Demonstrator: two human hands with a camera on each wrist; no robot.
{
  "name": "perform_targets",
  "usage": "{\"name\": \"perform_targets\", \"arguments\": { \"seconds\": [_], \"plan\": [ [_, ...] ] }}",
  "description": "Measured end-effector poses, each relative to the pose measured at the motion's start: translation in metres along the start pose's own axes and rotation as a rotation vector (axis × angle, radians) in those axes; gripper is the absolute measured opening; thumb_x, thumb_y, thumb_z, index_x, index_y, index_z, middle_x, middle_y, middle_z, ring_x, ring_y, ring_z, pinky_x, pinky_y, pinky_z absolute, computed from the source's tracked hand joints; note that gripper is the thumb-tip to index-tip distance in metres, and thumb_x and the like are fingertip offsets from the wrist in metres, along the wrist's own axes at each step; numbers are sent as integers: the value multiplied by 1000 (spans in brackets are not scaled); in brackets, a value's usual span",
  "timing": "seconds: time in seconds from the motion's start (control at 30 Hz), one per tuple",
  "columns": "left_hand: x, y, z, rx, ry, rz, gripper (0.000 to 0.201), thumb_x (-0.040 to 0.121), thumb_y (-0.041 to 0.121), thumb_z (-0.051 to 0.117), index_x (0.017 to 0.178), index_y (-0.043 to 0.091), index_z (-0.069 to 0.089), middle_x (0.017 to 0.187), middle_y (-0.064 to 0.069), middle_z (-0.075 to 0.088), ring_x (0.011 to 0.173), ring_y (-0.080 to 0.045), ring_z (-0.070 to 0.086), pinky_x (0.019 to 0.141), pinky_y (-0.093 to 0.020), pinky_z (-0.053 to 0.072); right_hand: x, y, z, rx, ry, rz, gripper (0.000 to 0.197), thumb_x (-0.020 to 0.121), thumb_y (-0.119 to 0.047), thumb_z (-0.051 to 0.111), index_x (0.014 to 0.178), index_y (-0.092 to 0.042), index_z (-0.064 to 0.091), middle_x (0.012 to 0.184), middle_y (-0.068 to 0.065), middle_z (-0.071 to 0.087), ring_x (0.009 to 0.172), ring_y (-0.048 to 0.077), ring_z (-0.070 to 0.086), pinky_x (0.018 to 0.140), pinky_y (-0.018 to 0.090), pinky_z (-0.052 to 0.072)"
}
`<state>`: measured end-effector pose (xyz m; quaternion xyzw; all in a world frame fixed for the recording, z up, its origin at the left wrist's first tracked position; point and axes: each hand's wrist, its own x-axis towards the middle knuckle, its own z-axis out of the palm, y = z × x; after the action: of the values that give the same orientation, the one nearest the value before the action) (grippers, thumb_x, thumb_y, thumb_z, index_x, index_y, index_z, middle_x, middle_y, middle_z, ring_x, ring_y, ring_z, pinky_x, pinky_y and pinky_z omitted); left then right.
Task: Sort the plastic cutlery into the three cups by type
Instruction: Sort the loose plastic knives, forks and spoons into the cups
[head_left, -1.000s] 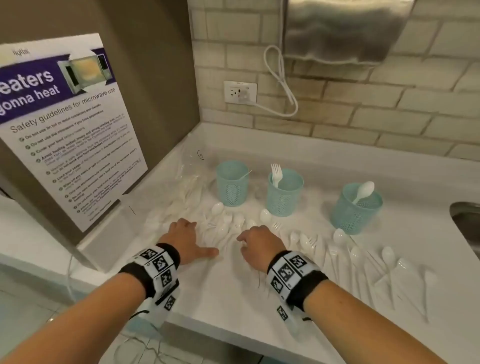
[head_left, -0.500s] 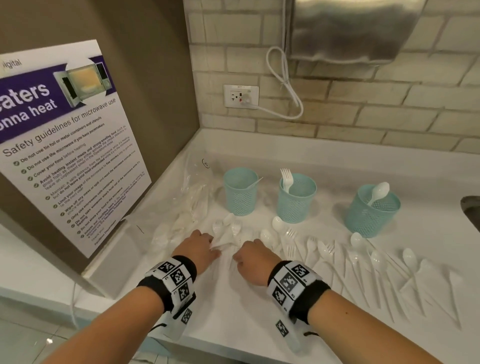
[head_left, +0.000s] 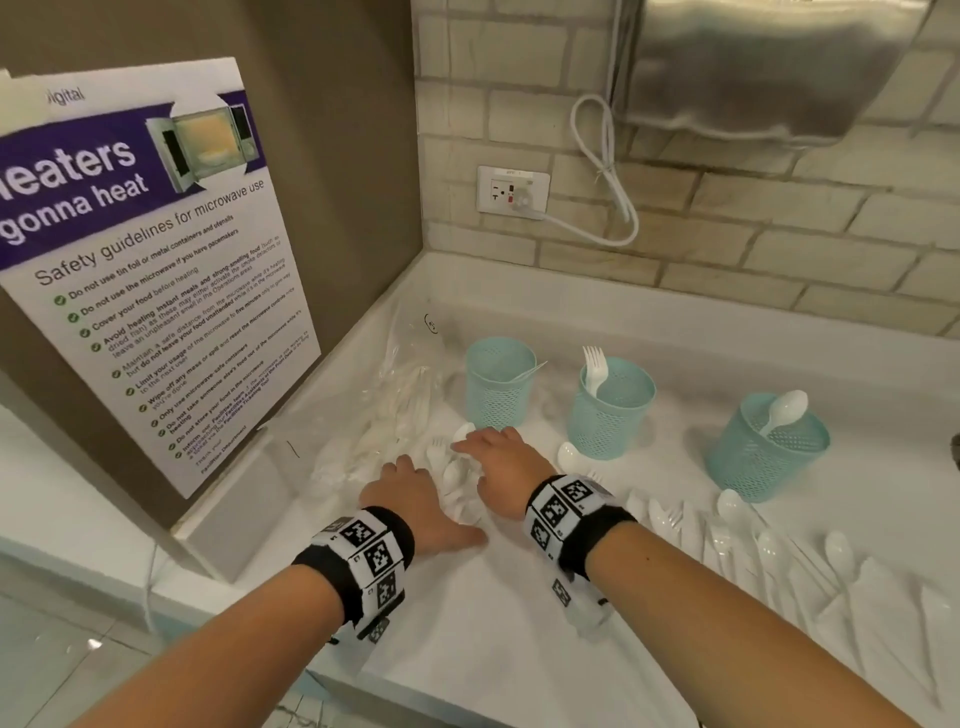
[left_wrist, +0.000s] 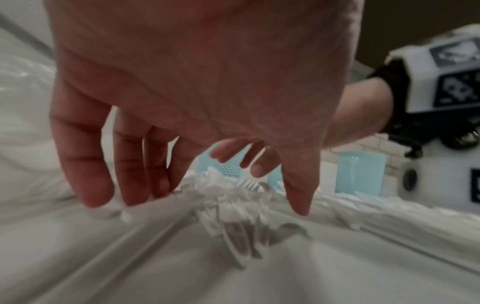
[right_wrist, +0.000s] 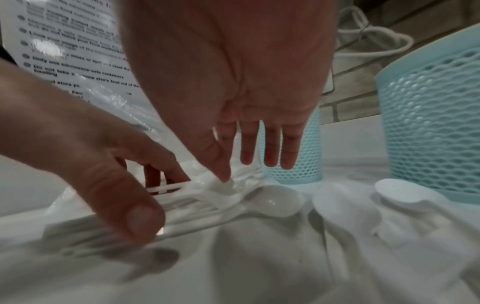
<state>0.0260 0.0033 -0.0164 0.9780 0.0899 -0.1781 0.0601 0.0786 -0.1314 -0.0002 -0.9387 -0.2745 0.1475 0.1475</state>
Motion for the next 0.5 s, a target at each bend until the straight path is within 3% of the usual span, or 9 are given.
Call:
{"name": "perform_targets", "arguments": {
  "seconds": [0.1,0.33,0.5],
  "plan": [
    [1,10,-1,46,25,-57,114,52,82,60,138,11,35,135,-8,37,126,-25,37,100,-37,42,4,0,0,-97,-175,-31,75,85,1,46,148,-32,23,159,-6,16,142,26,17,112,42,31],
    [9,4,-9,-68,-62,-8,83,74,44,69,138,9,30,132,-11,33,124,-28,39,96,-35,45,-1,4,0,-101,-224,-152,71,85,4,42,147,-28,27,145,-1,41,121,27,35,98,41,42],
    [17,6,-12,-132,-89,-35,72,75,33,72,132,8,34,125,-10,47,109,-26,57,83,-31,51,3,11,1,16,-180,-154,66,81,9,52,142,-15,40,138,7,36,127,25,39,108,36,37]
  ]
}}
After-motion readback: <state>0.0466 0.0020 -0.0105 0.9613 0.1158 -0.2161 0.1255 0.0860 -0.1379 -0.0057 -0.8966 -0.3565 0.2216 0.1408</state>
